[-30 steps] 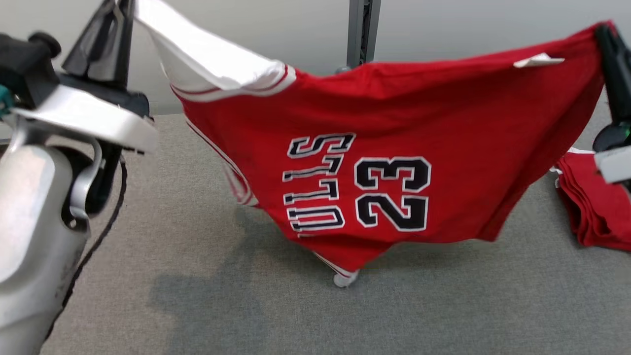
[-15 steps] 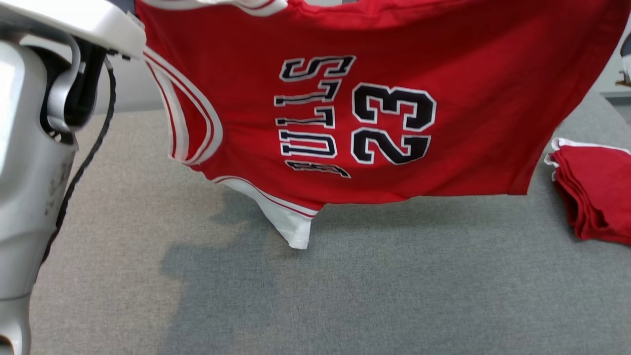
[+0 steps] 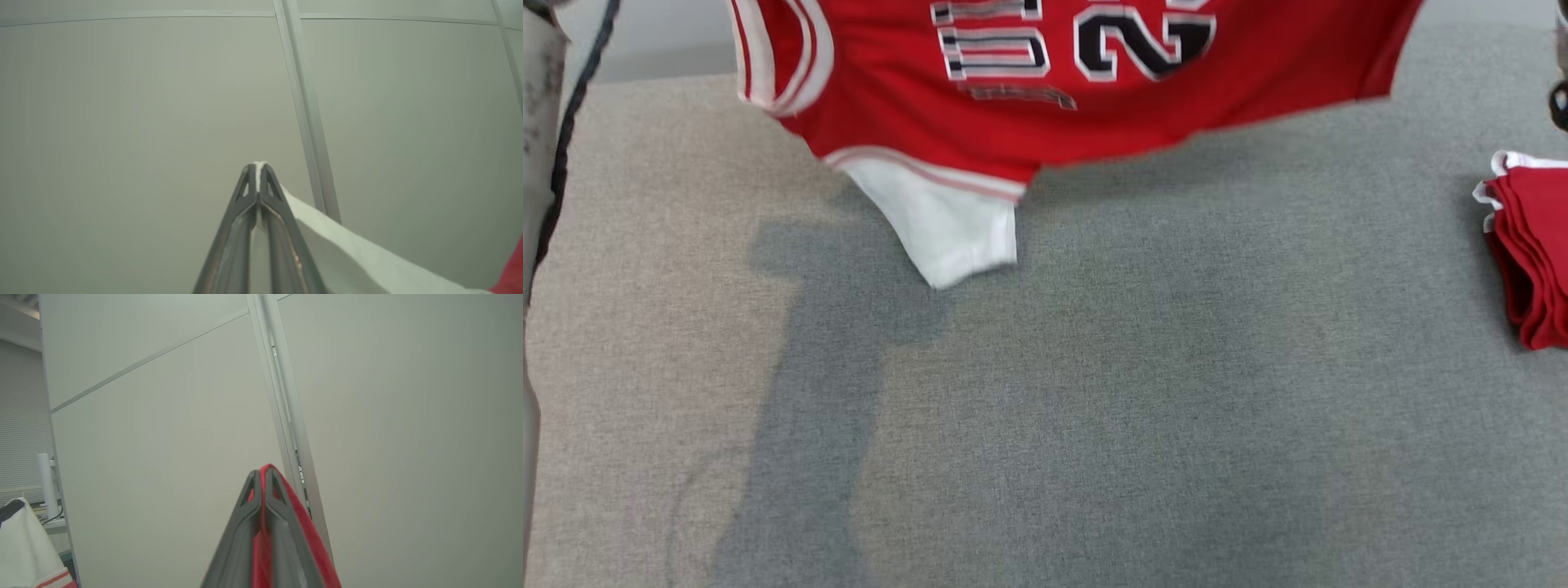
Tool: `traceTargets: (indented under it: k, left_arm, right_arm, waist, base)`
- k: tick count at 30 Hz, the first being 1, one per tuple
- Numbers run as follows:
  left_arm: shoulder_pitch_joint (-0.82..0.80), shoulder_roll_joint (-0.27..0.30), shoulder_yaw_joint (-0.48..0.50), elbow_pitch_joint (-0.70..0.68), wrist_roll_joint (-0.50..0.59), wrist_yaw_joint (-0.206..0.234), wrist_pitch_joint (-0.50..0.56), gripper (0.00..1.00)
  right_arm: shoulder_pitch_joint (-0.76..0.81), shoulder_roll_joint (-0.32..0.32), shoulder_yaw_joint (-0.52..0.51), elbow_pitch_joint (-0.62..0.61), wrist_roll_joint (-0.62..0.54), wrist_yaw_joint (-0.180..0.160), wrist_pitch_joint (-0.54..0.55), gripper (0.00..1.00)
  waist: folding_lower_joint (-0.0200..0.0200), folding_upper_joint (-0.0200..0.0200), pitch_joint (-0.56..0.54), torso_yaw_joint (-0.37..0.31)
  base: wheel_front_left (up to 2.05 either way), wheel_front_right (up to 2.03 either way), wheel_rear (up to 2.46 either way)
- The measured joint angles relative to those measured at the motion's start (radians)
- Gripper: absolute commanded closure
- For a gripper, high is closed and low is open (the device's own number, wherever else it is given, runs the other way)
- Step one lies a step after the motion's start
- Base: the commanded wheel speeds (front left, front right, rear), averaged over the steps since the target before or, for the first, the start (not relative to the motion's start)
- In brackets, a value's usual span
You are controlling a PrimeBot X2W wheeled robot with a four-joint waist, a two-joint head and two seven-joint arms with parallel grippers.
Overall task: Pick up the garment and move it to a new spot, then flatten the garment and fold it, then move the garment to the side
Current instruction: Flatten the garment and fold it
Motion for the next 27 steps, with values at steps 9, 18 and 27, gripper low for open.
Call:
traceTargets:
  k: [9, 18, 27]
  left_arm:
    - [-0.083, -0.063, 0.026, 0.210, -0.004, -0.036, -0.019, 1.00]
    - [0.112, -0.149, 0.055, 0.390, -0.080, -0.074, -0.021, 1.00]
    - [0.374, -0.173, 0.132, 0.401, -0.128, -0.083, -0.021, 1.00]
  right_arm:
    - [-0.148, 0.067, 0.070, 0.302, 0.014, 0.000, -0.098, 1.00]
    - [-0.035, 0.107, 0.160, 0.511, 0.059, 0.000, -0.115, 1.00]
    - [0.202, 0.105, 0.222, 0.507, 0.155, 0.000, -0.123, 1.00]
  waist:
    - [0.0000, 0.0000, 0.018, 0.011]
    - [0.0000, 0.0000, 0.094, 0.031]
    - [0.0000, 0.0000, 0.129, 0.042]
  base:
    - [0.00, 0.00, 0.00]
    - [0.00, 0.00, 0.00]
    - [0.00, 0.00, 0.00]
